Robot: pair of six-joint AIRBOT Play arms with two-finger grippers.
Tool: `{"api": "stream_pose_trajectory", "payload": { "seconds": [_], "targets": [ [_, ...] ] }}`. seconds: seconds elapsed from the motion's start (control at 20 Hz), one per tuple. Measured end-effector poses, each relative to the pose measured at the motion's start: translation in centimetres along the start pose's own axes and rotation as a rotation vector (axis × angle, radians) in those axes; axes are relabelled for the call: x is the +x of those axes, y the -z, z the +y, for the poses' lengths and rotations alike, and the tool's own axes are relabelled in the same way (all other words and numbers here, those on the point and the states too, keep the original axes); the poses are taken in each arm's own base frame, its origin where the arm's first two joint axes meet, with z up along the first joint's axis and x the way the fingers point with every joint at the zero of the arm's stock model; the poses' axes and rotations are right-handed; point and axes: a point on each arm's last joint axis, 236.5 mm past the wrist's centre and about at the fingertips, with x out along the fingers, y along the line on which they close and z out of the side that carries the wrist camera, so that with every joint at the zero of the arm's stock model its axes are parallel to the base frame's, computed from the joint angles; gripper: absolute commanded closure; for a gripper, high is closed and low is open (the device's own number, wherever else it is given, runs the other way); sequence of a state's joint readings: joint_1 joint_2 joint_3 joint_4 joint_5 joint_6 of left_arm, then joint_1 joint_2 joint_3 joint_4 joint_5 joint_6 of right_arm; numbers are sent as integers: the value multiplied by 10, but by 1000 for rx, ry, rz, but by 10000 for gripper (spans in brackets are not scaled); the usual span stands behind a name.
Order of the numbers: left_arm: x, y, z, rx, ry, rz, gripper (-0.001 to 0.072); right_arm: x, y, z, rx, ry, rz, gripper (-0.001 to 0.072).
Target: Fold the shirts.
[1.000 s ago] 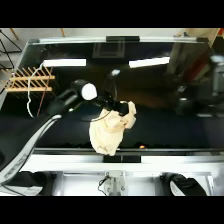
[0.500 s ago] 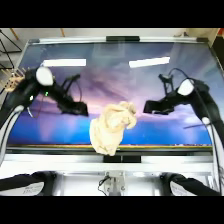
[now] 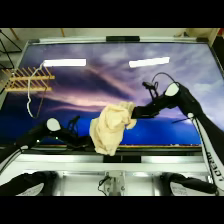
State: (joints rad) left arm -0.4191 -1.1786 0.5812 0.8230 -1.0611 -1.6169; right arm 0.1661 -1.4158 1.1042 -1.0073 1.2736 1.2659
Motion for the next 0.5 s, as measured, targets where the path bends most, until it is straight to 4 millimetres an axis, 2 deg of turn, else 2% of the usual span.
{"api": "stream_pose_trajectory", "payload": {
  "seconds": [0.05, 0.2, 0.25, 0.3, 0.35, 0.4, 0.5],
  "targets": [
    [6, -3, -1, -15, 11, -21, 78, 5, 2, 2, -8, -3, 10, 45],
    [20, -13, -5, -73, 43, -57, 289, 20, 6, 4, -32, 3, 29, 49],
    [22, -17, -4, -85, 48, -72, 400, 24, 5, 4, -38, 8, 27, 215],
    [24, -23, -4, -92, 48, -99, 567, 27, 4, 4, -42, 14, 25, 435],
    [25, -28, -2, -96, 44, -118, 672, 30, 3, 4, -46, 17, 24, 600],
    [25, -33, -2, -93, 47, -137, 677, 31, 3, 4, -47, 19, 24, 641],
    [20, -45, -8, -43, 53, -181, 680, 31, 2, 3, -56, 29, 17, 641]
  ]
}}
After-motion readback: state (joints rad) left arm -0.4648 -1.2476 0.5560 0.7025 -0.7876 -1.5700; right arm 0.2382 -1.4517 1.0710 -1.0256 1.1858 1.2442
